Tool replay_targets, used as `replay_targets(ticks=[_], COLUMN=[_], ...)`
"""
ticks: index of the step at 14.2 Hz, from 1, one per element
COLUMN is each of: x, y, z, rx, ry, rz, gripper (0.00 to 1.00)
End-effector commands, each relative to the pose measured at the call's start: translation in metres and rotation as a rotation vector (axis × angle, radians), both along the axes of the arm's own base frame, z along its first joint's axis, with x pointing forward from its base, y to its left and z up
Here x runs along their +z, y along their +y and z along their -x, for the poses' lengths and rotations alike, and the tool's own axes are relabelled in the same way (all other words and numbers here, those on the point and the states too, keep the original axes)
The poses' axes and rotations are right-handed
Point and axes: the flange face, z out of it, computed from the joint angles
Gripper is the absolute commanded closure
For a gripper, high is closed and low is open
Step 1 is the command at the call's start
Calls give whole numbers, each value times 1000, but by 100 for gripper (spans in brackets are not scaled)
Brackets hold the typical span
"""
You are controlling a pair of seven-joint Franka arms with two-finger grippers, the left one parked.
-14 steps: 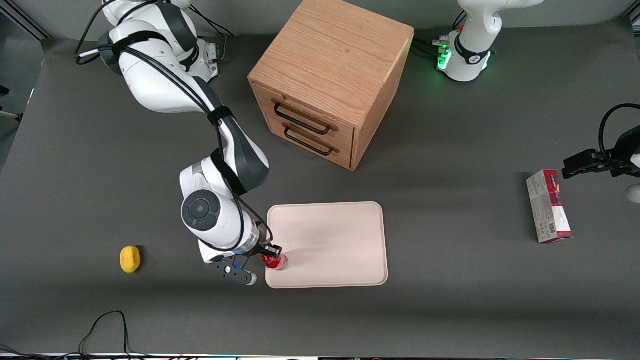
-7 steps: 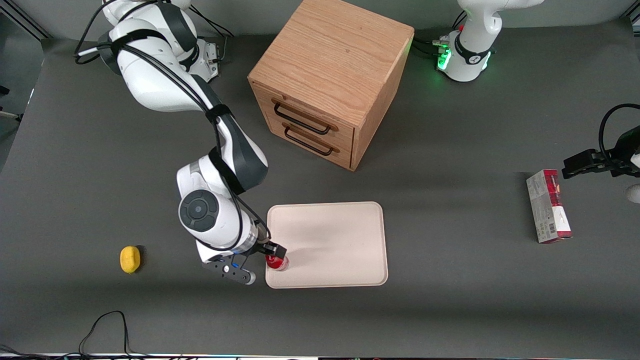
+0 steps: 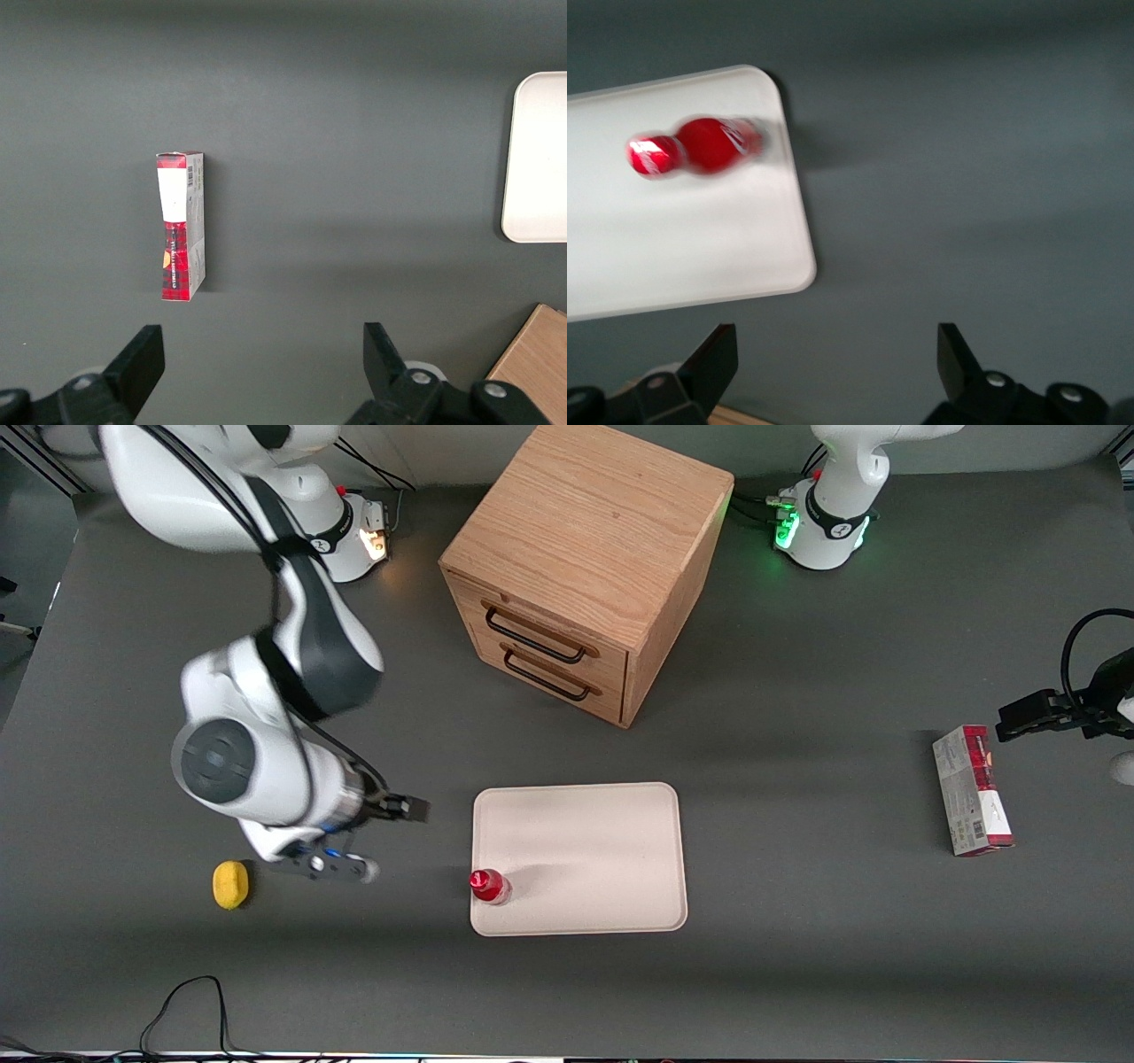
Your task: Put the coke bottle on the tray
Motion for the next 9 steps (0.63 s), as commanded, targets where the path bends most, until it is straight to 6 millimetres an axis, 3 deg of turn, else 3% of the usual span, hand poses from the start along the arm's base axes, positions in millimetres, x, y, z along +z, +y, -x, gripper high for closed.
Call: replay_targets(ticks=[1, 4, 7, 9], x=[13, 39, 65, 80], y=[-55, -108, -147, -152], z=[83, 106, 112, 109], rx=[63, 96, 88, 85], ry=[-1, -8, -14, -19], rz=[-16, -22, -32, -31], gripper=[0, 0, 0, 0])
